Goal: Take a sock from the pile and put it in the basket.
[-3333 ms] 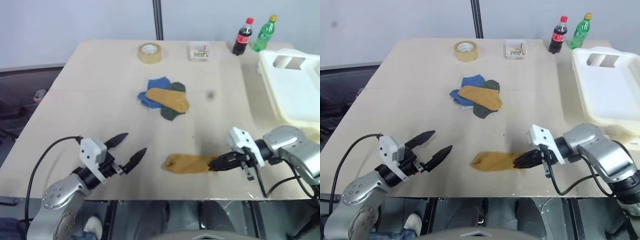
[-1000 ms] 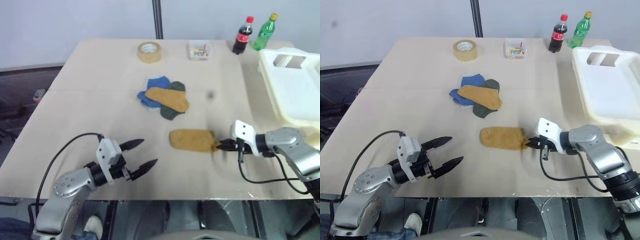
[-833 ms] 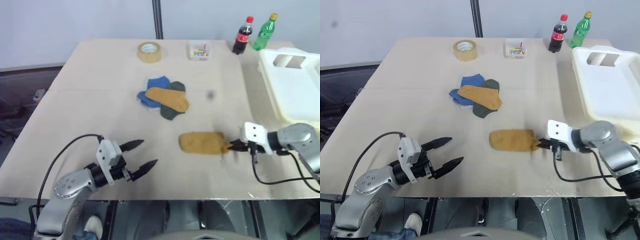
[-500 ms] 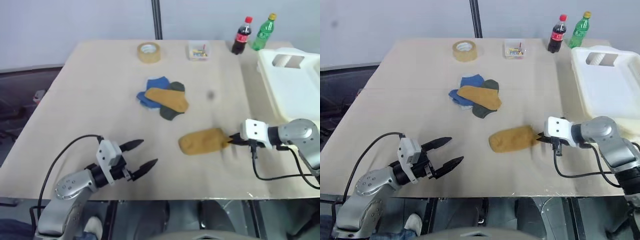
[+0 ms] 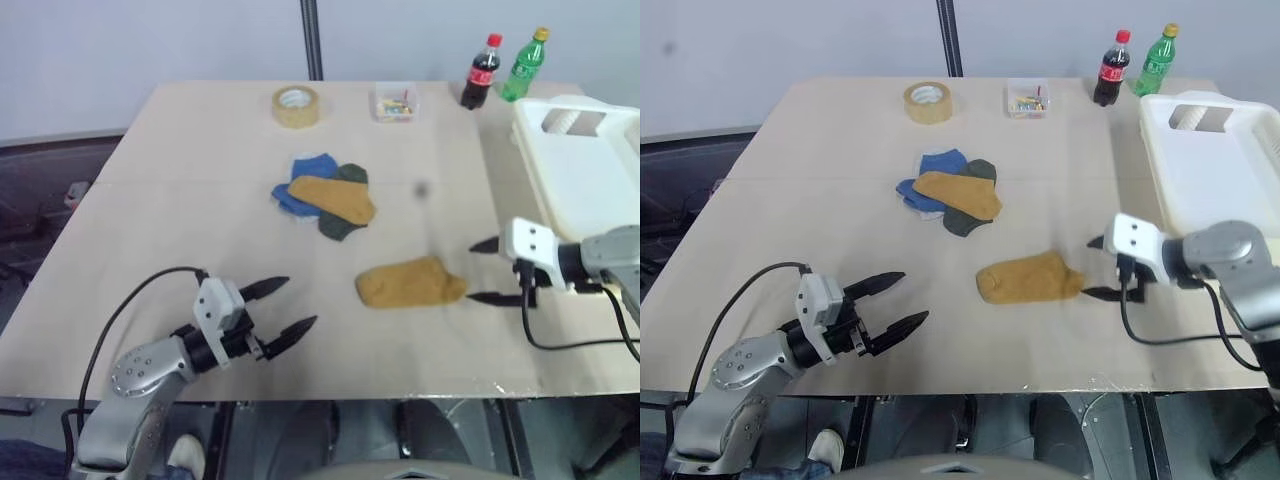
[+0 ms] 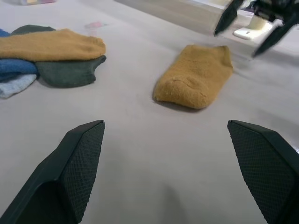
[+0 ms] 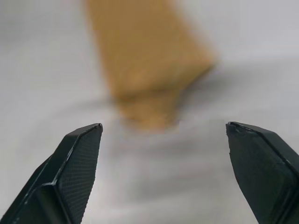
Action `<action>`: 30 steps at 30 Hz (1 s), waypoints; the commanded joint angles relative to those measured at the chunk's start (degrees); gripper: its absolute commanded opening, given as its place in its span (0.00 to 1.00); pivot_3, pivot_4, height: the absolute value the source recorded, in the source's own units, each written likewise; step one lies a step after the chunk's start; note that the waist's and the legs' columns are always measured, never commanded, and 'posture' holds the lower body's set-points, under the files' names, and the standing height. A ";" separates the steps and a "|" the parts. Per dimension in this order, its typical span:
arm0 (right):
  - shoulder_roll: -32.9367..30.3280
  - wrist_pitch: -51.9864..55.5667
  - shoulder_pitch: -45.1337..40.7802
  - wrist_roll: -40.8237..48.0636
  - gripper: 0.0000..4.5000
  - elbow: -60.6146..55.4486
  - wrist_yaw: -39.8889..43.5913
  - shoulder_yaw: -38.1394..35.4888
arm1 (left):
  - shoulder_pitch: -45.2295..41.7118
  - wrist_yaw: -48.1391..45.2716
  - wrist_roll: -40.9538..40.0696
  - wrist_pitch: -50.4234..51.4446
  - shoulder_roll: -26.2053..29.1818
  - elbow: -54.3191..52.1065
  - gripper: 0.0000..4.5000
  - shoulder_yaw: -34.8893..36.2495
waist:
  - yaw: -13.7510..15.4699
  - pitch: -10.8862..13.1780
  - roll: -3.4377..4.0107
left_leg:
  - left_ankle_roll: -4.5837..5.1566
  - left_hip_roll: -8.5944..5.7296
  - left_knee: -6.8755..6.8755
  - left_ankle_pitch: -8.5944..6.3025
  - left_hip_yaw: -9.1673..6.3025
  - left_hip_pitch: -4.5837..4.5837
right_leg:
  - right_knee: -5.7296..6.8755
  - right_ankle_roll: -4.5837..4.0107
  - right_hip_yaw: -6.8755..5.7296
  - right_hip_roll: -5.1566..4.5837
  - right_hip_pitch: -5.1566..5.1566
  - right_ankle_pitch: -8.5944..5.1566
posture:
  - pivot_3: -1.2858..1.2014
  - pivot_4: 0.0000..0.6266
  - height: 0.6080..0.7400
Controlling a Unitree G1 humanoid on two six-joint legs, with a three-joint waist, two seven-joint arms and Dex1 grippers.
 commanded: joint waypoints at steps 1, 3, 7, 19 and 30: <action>11.00 0.12 -7.81 -0.97 0.99 4.76 -9.22 0.86 | -3.11 1.79 -1.81 -0.38 -1.09 -0.51 1.00 1.50 | -0.09 -0.01 -0.03 | 0.00 0.01 0.00 0.00 0.00 0.00 | 0.01 0.00 0.00 0.03 0.00 0.00 | 0.52 0.24 0.99; 17.50 1.18 -11.56 -2.50 0.99 9.67 -13.42 2.36 | -5.74 4.12 -2.09 0.01 -2.36 0.41 1.00 2.16 | -0.26 -0.01 -0.03 | -0.01 0.01 0.00 0.00 0.02 0.07 | 0.02 0.01 0.03 0.08 0.01 0.01 | 0.52 0.24 0.99; 26.68 5.60 -17.06 -3.15 0.99 19.00 -19.19 2.22 | -9.05 6.49 -0.75 -0.53 -3.61 2.37 1.00 2.89 | 0.33 -0.02 -0.05 | -0.21 -0.07 0.00 0.12 -0.06 -0.04 | 0.04 0.00 -0.03 0.20 -0.05 0.01 | 0.52 0.24 0.99; 42.83 4.06 -30.56 -2.38 0.99 47.25 -29.30 -3.13 | -10.95 10.88 0.95 -1.11 -3.49 4.35 1.00 5.39 | -0.37 0.00 -0.03 | -0.30 -0.10 -0.03 0.18 0.02 -0.43 | 0.08 0.00 0.04 0.24 -0.51 0.01 | 0.52 0.24 0.99; 44.27 2.53 -31.33 -4.34 0.01 48.91 -27.66 -2.55 | -9.37 10.98 1.31 -1.39 -3.48 3.76 1.00 4.80 | -1.44 -0.01 -0.01 | -0.30 -0.10 -0.04 0.18 0.01 -0.42 | 0.11 0.00 0.05 0.25 -0.52 0.01 | 0.52 0.24 0.99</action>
